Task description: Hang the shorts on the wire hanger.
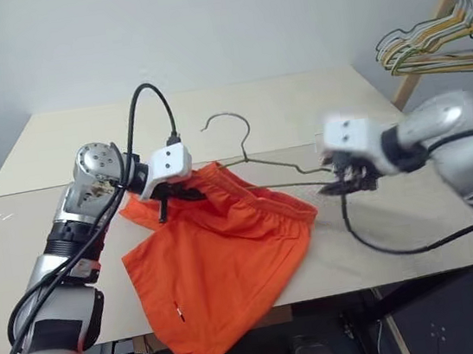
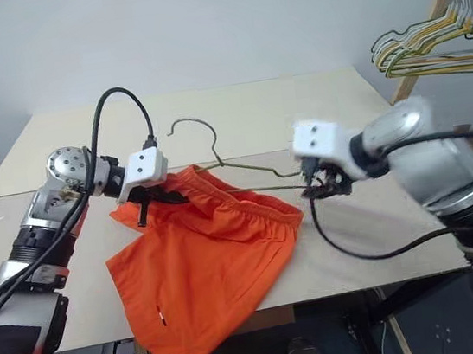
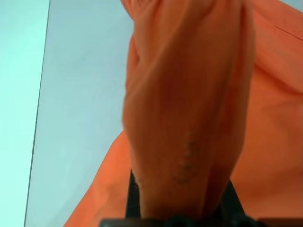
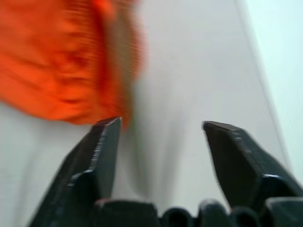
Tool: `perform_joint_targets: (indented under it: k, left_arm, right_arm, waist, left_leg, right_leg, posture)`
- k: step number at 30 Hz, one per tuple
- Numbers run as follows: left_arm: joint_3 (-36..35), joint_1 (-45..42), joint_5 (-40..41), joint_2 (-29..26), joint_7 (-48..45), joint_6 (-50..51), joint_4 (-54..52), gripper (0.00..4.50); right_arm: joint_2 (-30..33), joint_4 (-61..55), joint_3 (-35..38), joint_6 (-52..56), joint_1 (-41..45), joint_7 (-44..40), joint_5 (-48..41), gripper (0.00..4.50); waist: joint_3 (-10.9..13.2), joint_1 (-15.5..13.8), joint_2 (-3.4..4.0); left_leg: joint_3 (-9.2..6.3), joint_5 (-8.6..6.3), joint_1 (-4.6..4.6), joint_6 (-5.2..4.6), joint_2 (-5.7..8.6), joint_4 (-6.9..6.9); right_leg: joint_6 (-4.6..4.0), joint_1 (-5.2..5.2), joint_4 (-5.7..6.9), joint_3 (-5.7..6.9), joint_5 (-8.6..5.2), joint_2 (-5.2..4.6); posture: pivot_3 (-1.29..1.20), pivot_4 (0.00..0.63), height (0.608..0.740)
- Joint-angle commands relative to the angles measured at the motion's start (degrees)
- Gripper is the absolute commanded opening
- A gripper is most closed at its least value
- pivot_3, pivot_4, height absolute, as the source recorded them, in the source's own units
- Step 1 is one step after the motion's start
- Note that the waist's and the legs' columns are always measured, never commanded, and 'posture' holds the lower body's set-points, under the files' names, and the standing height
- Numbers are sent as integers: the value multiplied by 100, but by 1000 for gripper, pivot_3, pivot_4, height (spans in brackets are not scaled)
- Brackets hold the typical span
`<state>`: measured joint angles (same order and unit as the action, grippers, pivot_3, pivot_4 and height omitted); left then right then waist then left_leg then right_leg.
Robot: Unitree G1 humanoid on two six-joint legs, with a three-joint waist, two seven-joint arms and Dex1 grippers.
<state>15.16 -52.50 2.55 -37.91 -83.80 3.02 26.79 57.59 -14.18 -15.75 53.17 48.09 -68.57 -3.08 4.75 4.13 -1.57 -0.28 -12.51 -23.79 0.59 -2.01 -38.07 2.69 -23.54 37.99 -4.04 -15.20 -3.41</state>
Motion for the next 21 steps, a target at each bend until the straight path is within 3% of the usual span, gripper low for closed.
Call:
perform_joint_targets:
  k: [1,5,9,13,18,21]
  left_arm:
    - [-252,-21,208,-68,40,217,-246,0]
    - [-308,12,236,-84,106,362,-288,0]
    - [-327,63,269,-102,110,436,-351,0]
    - [-324,69,274,-115,134,473,-374,0]
    - [-343,109,296,-169,154,543,-457,0]
    - [-350,142,312,-193,150,600,-539,0]
  right_arm:
    - [302,32,1113,225,-452,264,-301,4461]
    - [292,-215,2200,274,-1626,461,-717,4461]
    - [-249,-584,2937,322,-2784,803,-1172,4461]
    - [-1244,-843,3038,583,-3393,1345,-1680,4461]
    - [-2633,-930,2943,863,-3556,2087,-2292,4461]
    - [-3132,-736,2858,902,-3498,2523,-2384,4461]
  waist:
    - [-1,-16,-1]
    - [-2,-10,-3]
    - [-5,4,-4]
    - [-9,38,-5]
    - [-11,32,-4]
    - [-13,15,-6]
  left_leg:
    - [0,0,-2,0,0,0]
    - [1,0,0,0,2,-2]
    - [-4,0,8,-1,1,-4]
    - [-7,0,14,-2,0,-3]
    - [-14,0,13,-1,2,-3]
    - [-16,0,13,-1,4,-3]
  right_leg:
    - [0,0,-1,0,0,0]
    - [1,8,-4,-2,0,-2]
    - [1,15,2,-1,-1,2]
    - [1,18,3,-3,-1,6]
    - [1,22,0,-1,-1,6]
    - [1,24,-1,1,-1,4]
  posture:
    - [-99,14,740]
    - [-98,21,740]
    - [-98,22,740]
    - [-93,23,740]
    - [-78,23,740]
    - [-75,26,740]
